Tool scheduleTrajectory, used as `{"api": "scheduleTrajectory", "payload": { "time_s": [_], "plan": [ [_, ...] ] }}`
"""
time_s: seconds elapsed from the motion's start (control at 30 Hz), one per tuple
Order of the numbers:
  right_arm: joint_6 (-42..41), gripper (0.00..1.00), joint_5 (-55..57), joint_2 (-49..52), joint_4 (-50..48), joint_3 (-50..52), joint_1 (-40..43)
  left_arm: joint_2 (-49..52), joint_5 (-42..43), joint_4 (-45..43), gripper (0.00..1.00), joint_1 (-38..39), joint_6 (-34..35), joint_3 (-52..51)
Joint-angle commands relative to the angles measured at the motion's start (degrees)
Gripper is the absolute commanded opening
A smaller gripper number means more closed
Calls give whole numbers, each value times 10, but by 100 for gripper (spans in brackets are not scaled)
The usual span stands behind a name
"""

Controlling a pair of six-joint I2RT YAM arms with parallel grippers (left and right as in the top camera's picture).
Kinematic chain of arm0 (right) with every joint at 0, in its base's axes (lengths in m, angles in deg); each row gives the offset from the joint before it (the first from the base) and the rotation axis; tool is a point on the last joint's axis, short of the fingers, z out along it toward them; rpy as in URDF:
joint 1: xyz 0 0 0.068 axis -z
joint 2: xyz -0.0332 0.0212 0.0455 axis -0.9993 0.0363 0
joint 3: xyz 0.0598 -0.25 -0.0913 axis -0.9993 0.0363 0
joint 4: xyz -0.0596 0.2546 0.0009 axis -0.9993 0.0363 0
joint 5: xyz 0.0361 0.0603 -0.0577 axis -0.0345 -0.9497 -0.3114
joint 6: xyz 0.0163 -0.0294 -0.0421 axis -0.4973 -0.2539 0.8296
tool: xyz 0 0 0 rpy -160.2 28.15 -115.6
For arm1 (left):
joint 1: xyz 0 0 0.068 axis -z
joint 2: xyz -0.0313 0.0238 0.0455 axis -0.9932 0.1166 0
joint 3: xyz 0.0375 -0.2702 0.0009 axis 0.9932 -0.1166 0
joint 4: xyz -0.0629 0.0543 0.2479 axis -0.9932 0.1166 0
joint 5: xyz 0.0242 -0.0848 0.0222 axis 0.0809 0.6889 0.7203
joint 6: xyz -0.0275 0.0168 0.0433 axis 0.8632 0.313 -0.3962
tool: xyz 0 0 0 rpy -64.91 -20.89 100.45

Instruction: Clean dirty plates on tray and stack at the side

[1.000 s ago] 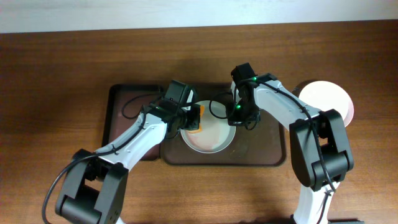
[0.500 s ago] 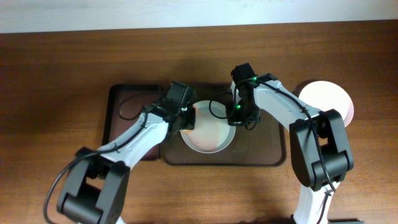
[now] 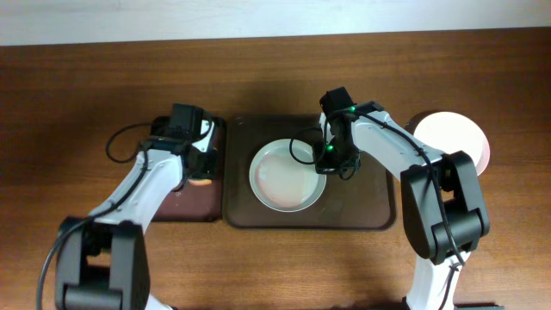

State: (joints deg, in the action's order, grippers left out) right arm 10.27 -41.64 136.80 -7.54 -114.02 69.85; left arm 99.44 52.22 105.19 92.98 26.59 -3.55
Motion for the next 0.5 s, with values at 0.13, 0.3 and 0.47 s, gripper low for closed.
{"api": "scheduleTrajectory", "payload": {
  "time_s": [0.13, 0.3, 0.47],
  "plan": [
    [-3, 4, 16, 9, 2, 6, -3, 49, -16, -18, 59, -3, -13, -6],
    [-3, 4, 16, 9, 2, 6, -3, 58, -5, -51, 57, -2, -12, -6],
    [-3, 4, 16, 9, 4, 6, -3, 75, 9, -86, 0, -3, -10, -5]
  ]
}}
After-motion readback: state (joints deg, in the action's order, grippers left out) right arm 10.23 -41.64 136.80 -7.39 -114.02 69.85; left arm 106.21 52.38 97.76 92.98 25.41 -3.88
